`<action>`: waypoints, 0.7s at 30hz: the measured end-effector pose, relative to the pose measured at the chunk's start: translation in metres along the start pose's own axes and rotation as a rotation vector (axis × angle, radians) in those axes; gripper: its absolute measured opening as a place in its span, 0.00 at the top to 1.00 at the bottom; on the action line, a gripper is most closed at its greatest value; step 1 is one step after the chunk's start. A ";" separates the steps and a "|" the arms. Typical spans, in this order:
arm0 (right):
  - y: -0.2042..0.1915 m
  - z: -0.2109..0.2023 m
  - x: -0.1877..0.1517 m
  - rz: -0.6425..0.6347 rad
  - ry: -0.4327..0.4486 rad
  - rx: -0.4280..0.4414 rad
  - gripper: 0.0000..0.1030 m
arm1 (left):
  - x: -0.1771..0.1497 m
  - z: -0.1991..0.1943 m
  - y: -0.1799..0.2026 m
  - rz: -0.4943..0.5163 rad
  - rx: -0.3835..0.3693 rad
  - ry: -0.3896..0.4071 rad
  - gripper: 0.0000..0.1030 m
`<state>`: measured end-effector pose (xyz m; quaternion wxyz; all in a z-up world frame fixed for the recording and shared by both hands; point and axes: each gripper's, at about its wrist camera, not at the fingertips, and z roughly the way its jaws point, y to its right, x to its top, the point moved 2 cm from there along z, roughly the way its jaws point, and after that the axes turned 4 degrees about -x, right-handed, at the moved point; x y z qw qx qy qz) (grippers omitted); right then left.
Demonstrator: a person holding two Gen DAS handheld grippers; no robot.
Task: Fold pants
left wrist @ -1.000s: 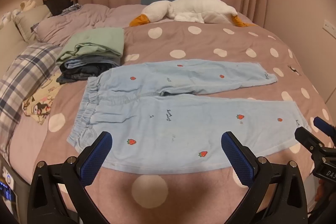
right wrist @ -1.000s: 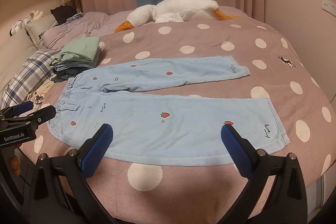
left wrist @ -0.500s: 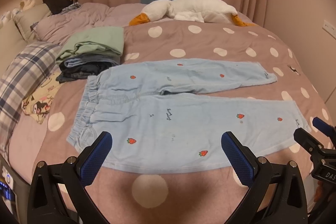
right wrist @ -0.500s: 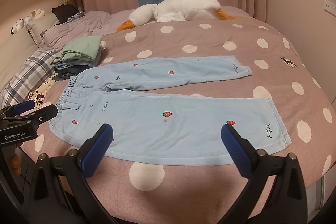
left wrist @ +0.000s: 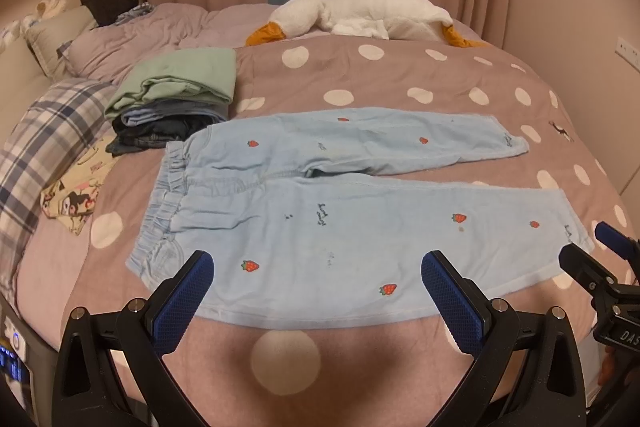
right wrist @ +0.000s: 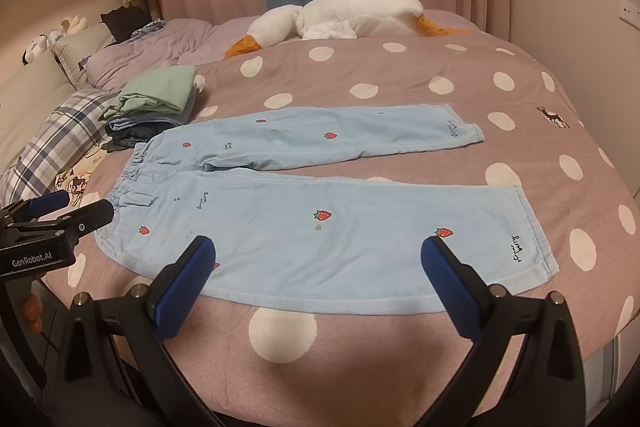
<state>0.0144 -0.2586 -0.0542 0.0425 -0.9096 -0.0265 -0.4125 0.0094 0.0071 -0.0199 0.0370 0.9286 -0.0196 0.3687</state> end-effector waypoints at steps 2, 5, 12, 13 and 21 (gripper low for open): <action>-0.001 0.001 -0.001 0.001 -0.002 0.001 0.00 | -0.001 0.001 -0.001 0.000 0.000 -0.001 0.00; -0.001 0.001 -0.001 0.000 -0.004 0.001 0.00 | -0.002 0.002 -0.001 0.000 0.001 -0.004 0.00; -0.001 0.003 -0.001 0.000 -0.007 0.002 0.00 | -0.004 0.004 -0.001 0.000 0.001 -0.009 0.00; -0.001 0.003 -0.001 0.000 -0.007 0.003 0.00 | -0.004 0.003 -0.002 0.000 0.000 -0.008 0.00; -0.001 0.003 -0.001 0.000 -0.008 0.002 0.00 | -0.002 0.003 -0.001 -0.002 0.001 -0.009 0.00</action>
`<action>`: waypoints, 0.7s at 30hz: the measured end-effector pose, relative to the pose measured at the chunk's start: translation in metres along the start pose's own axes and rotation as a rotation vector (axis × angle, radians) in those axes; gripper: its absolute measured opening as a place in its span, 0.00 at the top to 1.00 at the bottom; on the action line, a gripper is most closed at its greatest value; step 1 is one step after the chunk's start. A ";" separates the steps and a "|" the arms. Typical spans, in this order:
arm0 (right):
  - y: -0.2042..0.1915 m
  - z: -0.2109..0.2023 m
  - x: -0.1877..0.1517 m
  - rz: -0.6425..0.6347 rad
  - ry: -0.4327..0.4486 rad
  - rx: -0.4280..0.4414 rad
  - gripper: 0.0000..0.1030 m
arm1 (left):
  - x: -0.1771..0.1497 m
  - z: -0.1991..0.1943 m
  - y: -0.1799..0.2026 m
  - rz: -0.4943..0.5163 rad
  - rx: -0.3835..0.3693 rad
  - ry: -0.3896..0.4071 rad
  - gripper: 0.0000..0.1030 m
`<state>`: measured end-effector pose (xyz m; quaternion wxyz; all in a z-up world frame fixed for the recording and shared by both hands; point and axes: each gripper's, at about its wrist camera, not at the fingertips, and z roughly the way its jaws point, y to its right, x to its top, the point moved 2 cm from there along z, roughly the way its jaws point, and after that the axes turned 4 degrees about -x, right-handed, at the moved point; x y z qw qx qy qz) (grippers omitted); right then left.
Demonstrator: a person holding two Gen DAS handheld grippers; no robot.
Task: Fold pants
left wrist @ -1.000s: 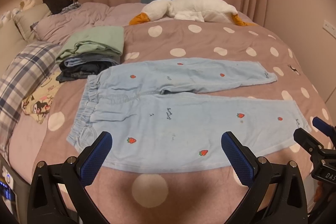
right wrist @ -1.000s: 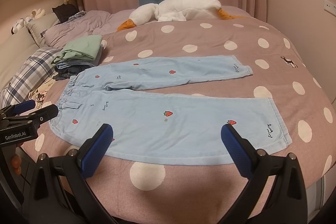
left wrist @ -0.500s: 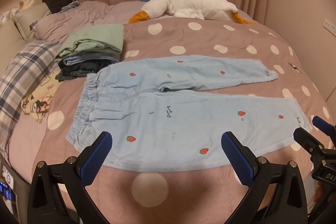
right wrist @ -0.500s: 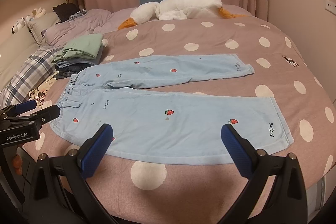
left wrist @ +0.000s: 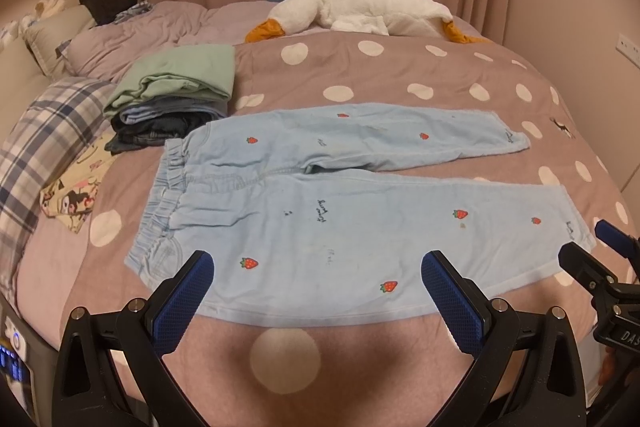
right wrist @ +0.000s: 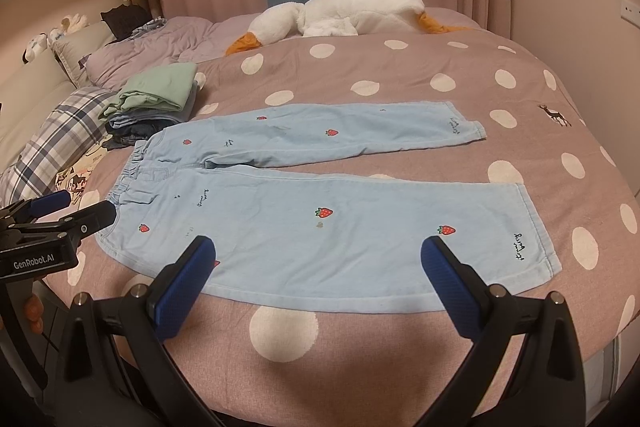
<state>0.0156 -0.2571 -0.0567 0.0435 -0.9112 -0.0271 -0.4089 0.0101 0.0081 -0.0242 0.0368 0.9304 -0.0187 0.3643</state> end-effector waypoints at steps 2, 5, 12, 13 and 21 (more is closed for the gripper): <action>-0.001 0.001 -0.001 0.000 -0.002 0.000 0.00 | -0.001 0.000 0.000 0.000 -0.001 -0.002 0.00; -0.002 0.001 -0.002 0.000 -0.002 0.000 0.00 | -0.002 0.002 0.000 -0.001 0.000 -0.006 0.00; -0.002 0.002 -0.003 0.000 -0.004 0.001 0.00 | -0.002 0.002 -0.001 -0.002 -0.002 -0.010 0.00; -0.002 0.002 -0.003 0.000 -0.005 0.001 0.00 | -0.001 0.002 -0.001 -0.002 -0.002 -0.010 0.00; -0.001 0.005 -0.004 -0.002 -0.015 0.006 0.00 | -0.002 0.005 -0.001 -0.005 -0.003 -0.016 0.00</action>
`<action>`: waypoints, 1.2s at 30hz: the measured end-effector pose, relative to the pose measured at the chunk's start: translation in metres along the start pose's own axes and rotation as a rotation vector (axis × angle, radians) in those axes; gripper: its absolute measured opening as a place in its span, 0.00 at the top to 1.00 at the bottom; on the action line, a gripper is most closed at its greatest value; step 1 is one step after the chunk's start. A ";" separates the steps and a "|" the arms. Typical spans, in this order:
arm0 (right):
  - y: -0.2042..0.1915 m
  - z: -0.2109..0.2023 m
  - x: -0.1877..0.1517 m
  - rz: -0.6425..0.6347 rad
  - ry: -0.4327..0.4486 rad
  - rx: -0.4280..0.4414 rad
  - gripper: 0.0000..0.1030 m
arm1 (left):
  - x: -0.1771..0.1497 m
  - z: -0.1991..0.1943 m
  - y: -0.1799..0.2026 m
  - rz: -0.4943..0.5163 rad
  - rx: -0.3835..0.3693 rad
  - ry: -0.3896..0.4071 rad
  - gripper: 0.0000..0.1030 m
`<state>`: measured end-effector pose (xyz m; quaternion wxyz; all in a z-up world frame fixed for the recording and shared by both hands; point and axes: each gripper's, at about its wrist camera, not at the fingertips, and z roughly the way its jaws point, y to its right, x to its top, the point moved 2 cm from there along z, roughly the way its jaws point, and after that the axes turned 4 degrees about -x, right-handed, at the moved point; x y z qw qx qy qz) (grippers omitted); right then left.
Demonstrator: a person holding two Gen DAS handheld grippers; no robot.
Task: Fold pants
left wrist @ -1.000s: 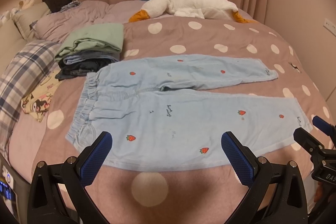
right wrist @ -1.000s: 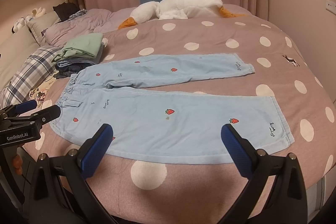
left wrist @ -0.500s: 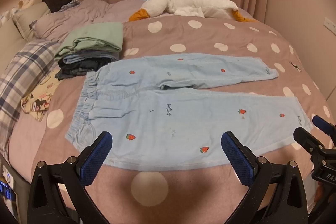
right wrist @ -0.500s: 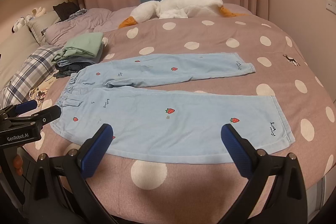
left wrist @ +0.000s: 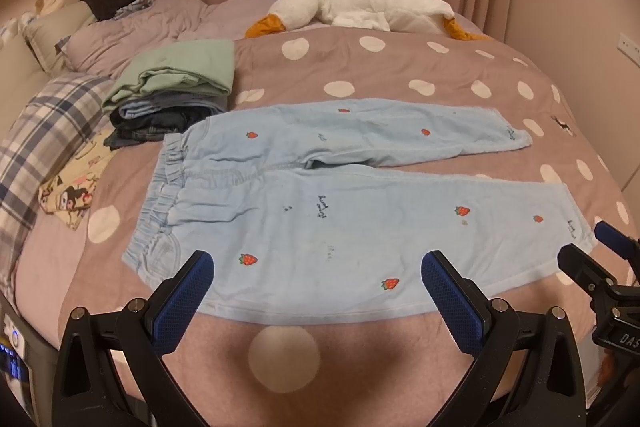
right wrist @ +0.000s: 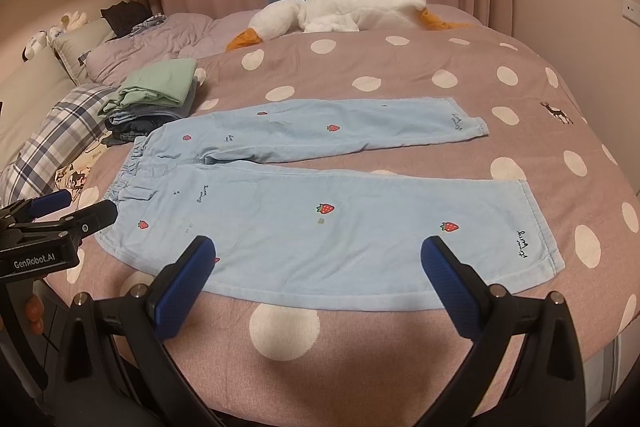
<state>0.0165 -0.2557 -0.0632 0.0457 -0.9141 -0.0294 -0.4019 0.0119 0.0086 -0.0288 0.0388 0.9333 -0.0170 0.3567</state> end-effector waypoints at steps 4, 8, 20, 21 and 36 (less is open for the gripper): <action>-0.017 0.002 -0.005 -0.079 0.023 0.048 0.00 | -0.003 0.012 -0.011 -0.053 -0.034 -0.026 0.00; -0.056 0.018 -0.023 -0.252 0.014 0.077 0.00 | -0.025 0.042 -0.061 -0.292 -0.068 -0.128 0.00; -0.157 0.079 -0.072 -0.692 0.009 0.193 0.12 | -0.071 0.078 -0.151 -0.530 0.060 -0.153 0.01; -0.161 0.083 -0.072 -0.706 0.009 0.193 0.15 | -0.069 0.082 -0.153 -0.529 0.057 -0.150 0.02; -0.201 0.120 -0.052 -0.728 -0.013 0.304 0.85 | -0.051 0.104 -0.171 -0.484 0.116 -0.111 0.74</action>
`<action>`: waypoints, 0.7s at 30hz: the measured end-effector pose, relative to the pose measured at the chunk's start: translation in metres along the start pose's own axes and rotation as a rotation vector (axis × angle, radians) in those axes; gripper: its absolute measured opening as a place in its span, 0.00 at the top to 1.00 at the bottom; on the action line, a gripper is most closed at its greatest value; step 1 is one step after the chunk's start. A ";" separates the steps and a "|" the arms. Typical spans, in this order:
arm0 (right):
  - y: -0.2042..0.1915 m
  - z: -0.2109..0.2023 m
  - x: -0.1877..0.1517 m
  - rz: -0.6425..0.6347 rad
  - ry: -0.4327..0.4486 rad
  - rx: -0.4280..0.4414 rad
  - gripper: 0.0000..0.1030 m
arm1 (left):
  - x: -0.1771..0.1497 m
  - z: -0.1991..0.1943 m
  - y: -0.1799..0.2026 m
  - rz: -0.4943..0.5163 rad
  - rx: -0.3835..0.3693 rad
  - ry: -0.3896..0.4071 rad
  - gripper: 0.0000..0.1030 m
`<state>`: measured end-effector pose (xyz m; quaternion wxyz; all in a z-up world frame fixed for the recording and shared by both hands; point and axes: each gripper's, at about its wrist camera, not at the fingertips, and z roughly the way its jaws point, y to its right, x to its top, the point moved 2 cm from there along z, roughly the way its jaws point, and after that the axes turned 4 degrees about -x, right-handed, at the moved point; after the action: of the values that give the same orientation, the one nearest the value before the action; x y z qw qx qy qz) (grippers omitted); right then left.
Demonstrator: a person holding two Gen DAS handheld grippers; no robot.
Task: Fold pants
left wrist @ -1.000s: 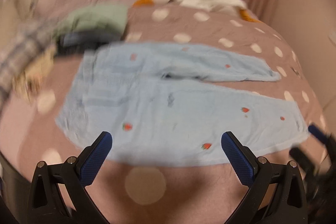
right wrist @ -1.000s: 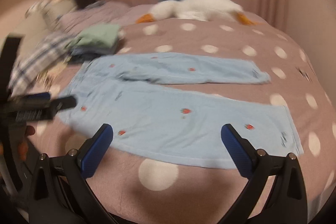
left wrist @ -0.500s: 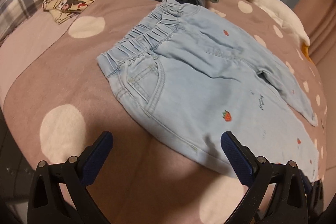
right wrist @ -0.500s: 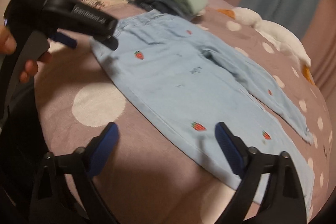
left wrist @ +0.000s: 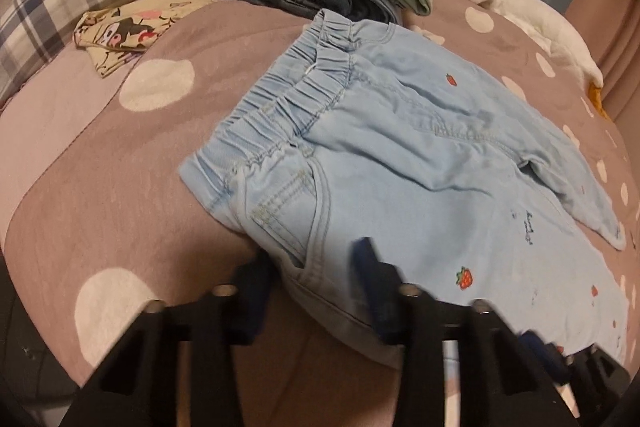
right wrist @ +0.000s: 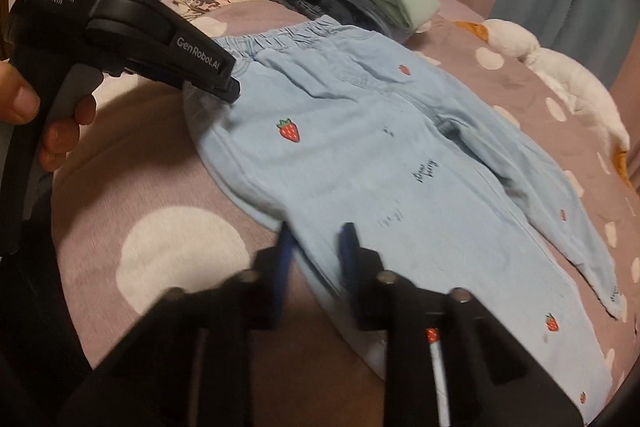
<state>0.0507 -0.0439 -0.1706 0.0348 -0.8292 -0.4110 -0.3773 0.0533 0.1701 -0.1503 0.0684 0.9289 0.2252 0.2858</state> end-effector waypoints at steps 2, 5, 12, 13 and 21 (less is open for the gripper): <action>-0.001 -0.003 0.001 0.011 0.006 0.017 0.90 | 0.002 -0.001 0.000 -0.006 -0.017 -0.002 0.79; -0.001 -0.010 0.000 0.036 0.012 0.055 0.94 | 0.000 -0.007 -0.002 -0.006 -0.029 0.010 0.80; -0.006 -0.016 -0.005 0.072 -0.009 0.114 0.92 | -0.007 -0.022 -0.005 0.024 -0.017 0.017 0.80; -0.005 -0.015 -0.005 0.089 -0.017 0.124 0.89 | -0.008 -0.024 -0.003 0.044 -0.009 0.013 0.80; 0.032 -0.048 0.001 0.288 0.046 0.169 0.64 | -0.005 -0.056 0.022 0.161 0.010 0.102 0.67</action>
<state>0.0451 -0.0820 -0.1280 0.1673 -0.8649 -0.3170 -0.3513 0.0267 0.1477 -0.1011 0.0288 0.9287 0.1544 0.3360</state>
